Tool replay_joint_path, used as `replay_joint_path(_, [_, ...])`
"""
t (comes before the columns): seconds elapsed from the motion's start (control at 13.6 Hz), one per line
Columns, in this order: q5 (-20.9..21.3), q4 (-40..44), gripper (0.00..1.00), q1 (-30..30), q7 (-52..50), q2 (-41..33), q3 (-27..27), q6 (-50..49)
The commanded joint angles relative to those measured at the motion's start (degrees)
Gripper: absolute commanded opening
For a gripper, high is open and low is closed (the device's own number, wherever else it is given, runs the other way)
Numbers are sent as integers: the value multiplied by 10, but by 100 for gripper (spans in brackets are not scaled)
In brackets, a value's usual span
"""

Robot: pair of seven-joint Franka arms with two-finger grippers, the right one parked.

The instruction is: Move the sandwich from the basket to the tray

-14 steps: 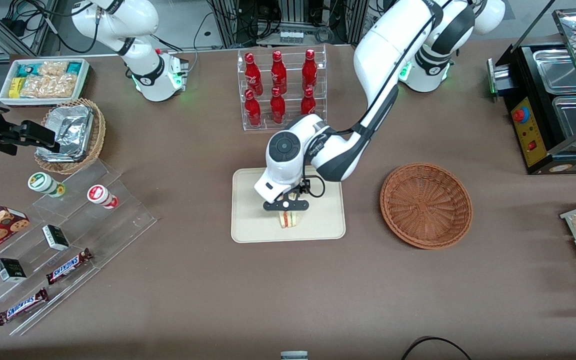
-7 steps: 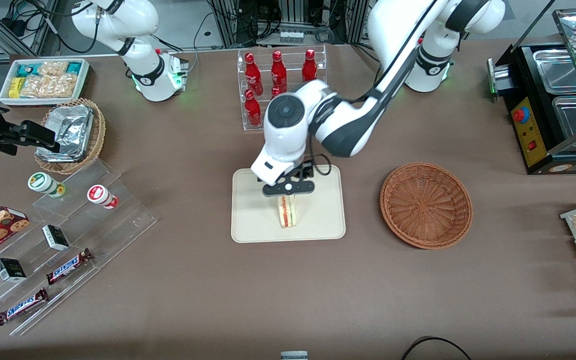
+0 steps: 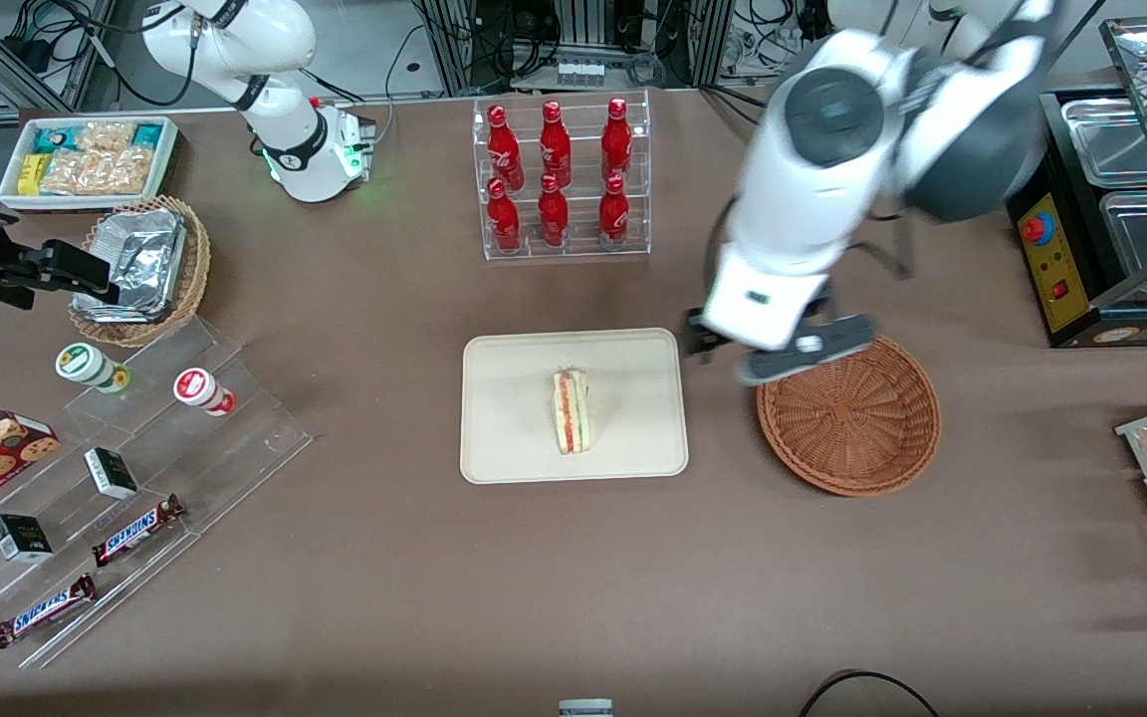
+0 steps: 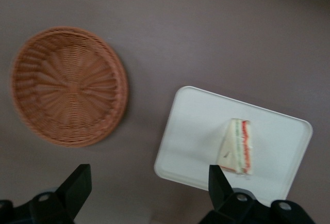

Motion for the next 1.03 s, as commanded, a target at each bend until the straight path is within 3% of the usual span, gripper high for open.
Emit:
replay_joint_path(0.0, [4, -63, 100, 34, 53, -65, -6, -10])
replay_joint_path(0.37, [-4, -162, 100, 125, 223, -171, -6, -10])
replay_joint_path(0.66, [-22, -185, 100, 202, 360, -204, -4, -14])
replay_joint_path(0.96, [-36, -193, 100, 164, 473, -223, 106, -33])
